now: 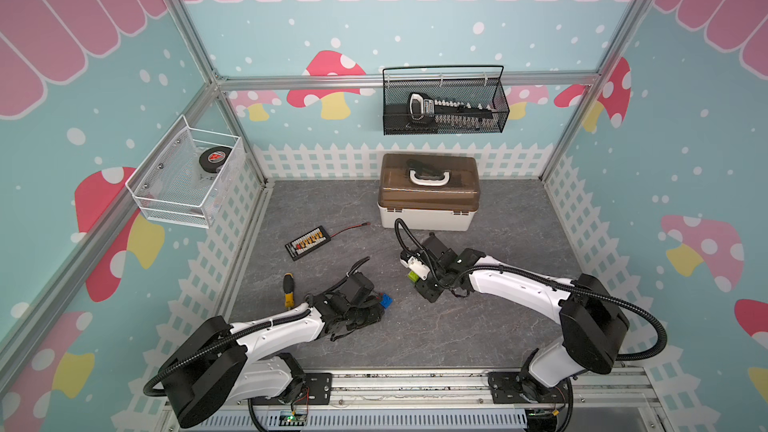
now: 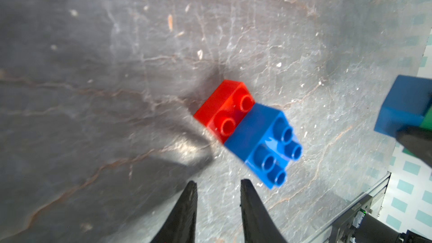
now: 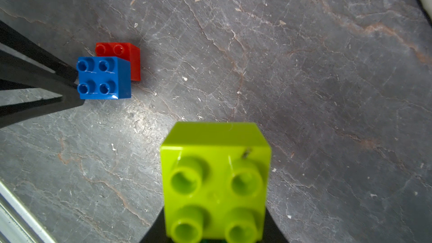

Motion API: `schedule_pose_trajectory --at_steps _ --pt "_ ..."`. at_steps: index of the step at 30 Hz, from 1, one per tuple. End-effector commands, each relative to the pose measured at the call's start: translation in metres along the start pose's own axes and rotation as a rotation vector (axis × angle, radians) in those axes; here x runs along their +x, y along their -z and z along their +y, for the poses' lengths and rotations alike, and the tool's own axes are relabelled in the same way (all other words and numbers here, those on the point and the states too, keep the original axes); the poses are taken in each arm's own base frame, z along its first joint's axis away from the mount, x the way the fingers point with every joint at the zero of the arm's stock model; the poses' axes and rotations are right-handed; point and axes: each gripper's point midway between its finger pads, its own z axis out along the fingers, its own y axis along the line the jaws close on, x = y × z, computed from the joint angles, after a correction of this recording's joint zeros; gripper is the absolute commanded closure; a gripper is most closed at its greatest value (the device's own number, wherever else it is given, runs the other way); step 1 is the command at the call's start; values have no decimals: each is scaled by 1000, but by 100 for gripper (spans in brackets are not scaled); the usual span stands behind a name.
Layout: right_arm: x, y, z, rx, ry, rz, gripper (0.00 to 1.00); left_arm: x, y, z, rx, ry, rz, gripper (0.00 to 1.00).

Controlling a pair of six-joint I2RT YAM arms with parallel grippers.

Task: Assemble the letter y with lego
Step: Move the lego brick at the center of the board.

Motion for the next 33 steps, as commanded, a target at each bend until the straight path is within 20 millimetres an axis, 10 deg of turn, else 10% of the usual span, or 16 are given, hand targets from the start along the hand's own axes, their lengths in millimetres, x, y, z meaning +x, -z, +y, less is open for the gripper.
schedule_pose_trajectory --at_steps 1,18,33 --pt "3 -2 -1 -2 -12 5 70 -8 -1 -19 49 12 -19 67" --pt "3 -2 0 -7 -14 6 70 -11 -11 -28 72 0 -18 66" --pt "-12 5 12 -78 49 -23 71 -24 45 -13 149 7 -160 47"
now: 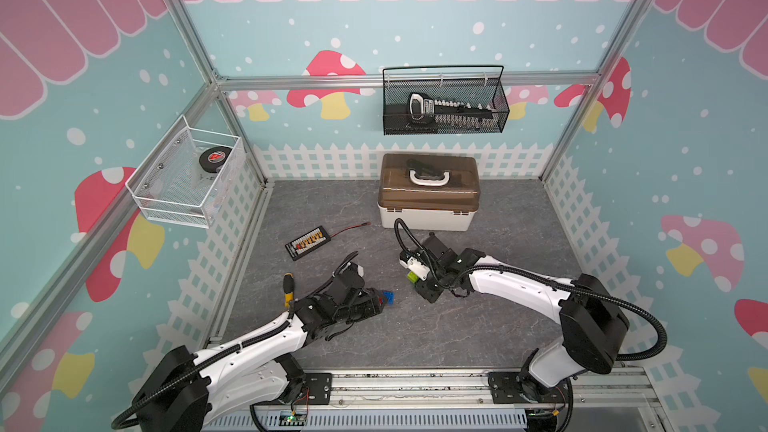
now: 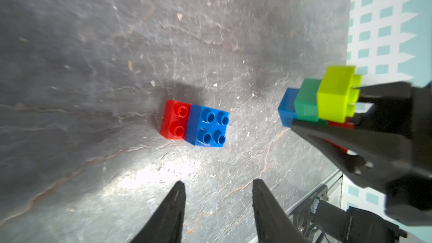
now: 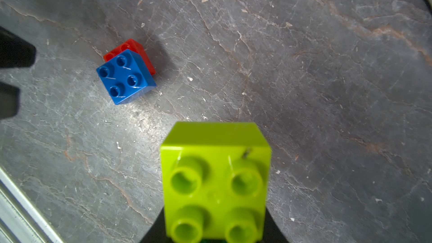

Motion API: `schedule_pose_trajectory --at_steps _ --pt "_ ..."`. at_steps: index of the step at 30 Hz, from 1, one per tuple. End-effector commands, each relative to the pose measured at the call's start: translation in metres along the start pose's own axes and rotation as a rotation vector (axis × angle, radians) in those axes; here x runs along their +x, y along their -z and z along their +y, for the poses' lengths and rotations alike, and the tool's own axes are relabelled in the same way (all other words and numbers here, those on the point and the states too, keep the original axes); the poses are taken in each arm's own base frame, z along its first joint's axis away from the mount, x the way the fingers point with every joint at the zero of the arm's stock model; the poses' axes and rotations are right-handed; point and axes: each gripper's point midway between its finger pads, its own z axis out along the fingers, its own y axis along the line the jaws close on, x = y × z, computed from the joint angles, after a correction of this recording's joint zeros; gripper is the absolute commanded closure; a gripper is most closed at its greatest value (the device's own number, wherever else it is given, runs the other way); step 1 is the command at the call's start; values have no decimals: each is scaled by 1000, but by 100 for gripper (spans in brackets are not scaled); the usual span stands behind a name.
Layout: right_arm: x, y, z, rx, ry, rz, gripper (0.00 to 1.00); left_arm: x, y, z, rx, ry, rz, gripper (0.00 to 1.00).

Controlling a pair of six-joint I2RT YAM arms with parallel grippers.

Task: Assemble the letter y with lego
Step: Move the lego brick at the center of the board, then assemble the lego brick with the lego brick.

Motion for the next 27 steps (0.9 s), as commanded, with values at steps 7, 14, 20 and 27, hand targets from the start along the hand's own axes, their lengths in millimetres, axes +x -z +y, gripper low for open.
schedule_pose_trajectory --at_steps 7,14,20,27 --pt "-21 6 9 -63 63 -13 72 -10 -3 10 139 36 -73 33" --pt "-24 5 8 -61 65 -9 73 -8 -7 18 199 47 -105 22" --pt "-23 1 9 -67 63 0 73 -6 -17 20 187 40 -76 22" --pt "-22 0 10 -74 62 2 73 -3 -28 25 178 48 -55 24"
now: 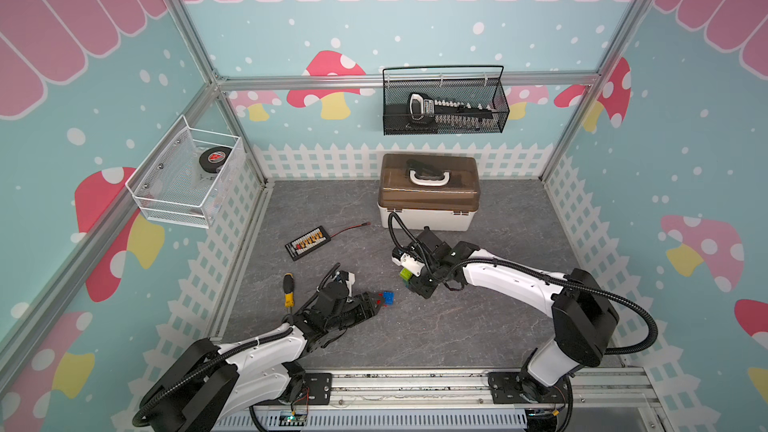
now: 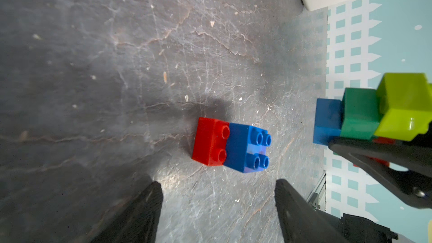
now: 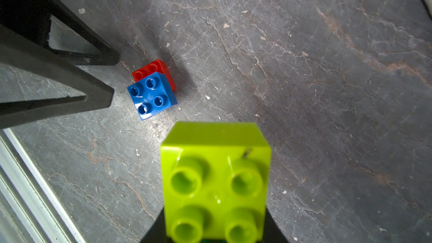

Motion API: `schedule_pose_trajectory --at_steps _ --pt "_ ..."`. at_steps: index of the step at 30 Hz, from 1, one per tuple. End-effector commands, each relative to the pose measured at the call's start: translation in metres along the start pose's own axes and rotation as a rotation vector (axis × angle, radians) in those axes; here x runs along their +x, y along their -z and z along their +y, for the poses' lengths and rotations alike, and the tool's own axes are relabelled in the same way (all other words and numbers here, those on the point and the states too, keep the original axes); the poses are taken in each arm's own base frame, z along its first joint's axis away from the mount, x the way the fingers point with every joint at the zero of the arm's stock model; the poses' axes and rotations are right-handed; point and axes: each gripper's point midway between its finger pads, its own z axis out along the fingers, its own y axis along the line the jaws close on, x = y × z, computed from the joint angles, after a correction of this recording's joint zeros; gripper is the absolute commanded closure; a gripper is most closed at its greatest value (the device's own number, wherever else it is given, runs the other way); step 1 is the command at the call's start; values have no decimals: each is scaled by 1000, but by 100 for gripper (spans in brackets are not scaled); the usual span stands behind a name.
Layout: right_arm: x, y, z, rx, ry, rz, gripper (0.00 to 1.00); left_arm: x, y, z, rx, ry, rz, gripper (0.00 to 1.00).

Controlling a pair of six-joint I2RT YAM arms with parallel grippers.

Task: Assemble the letter y with lego
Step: Assemble the lego brick with the lego brick.

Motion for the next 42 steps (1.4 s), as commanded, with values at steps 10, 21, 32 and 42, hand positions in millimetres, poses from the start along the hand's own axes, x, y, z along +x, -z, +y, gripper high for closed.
schedule_pose_trajectory --at_steps 10,21,32,42 --pt "-2 -2 1 -15 16 8 73 -5 -6 -6 43 -8 -14 28" --pt "-3 0 5 -30 20 6 73 -2 -9 6 16 1 -8 36" --pt "-5 2 14 -61 50 -2 73 2 -10 15 -8 8 5 42" --pt "-12 -1 39 -117 184 -3 75 4 -6 23 -34 8 0 43"
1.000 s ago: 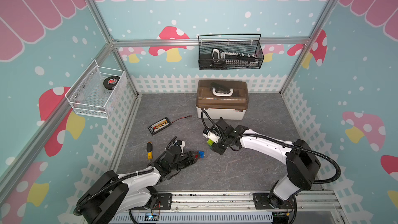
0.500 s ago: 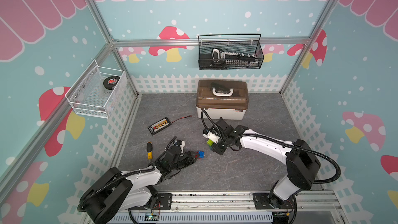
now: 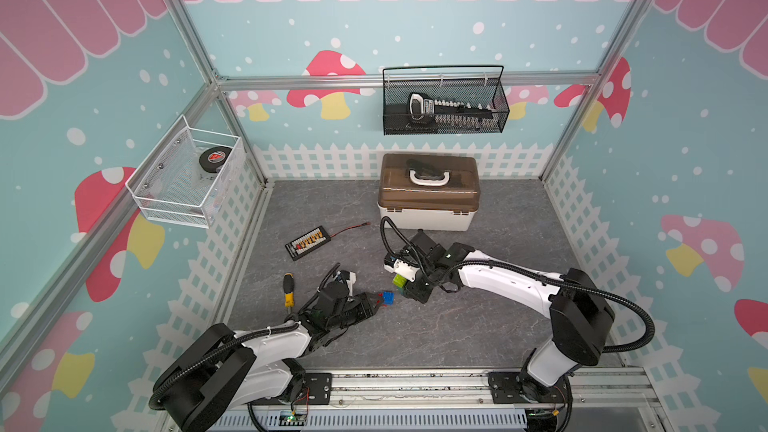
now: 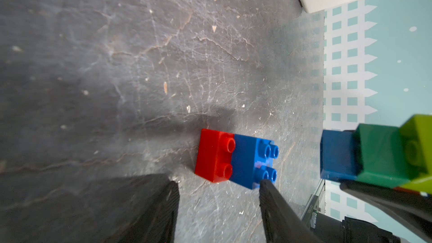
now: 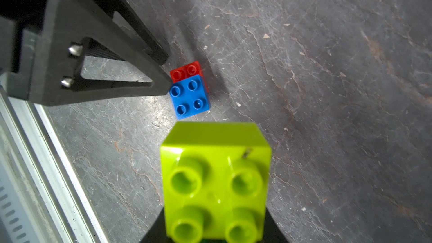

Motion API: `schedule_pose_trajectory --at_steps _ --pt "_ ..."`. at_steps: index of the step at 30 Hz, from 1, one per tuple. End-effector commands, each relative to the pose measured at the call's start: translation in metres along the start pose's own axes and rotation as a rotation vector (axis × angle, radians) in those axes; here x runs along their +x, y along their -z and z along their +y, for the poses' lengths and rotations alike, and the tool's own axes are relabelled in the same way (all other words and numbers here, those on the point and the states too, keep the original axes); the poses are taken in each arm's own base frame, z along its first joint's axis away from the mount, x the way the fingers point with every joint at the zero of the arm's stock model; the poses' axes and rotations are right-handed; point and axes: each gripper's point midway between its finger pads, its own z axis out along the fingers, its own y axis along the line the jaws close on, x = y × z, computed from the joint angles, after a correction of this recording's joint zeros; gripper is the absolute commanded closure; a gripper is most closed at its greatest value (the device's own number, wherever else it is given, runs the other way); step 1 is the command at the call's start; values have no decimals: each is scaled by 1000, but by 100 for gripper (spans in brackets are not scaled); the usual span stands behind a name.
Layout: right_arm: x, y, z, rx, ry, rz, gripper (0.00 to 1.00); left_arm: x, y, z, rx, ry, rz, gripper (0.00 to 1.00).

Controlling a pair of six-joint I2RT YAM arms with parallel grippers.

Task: Assemble the letter y with lego
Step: Assemble the lego brick with the lego brick.

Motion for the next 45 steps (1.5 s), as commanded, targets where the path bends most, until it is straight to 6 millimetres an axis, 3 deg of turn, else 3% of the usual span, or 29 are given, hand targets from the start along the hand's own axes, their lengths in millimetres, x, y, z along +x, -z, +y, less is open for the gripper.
schedule_pose_trajectory --at_steps 1,17,45 --pt "-8 -1 9 -32 72 -4 75 7 3 19 -56 12 8 43" --pt "-18 -22 14 -41 167 14 75 5 3 20 -68 11 4 43" --pt "-23 -32 13 -34 229 26 75 8 0 29 -115 7 28 45"
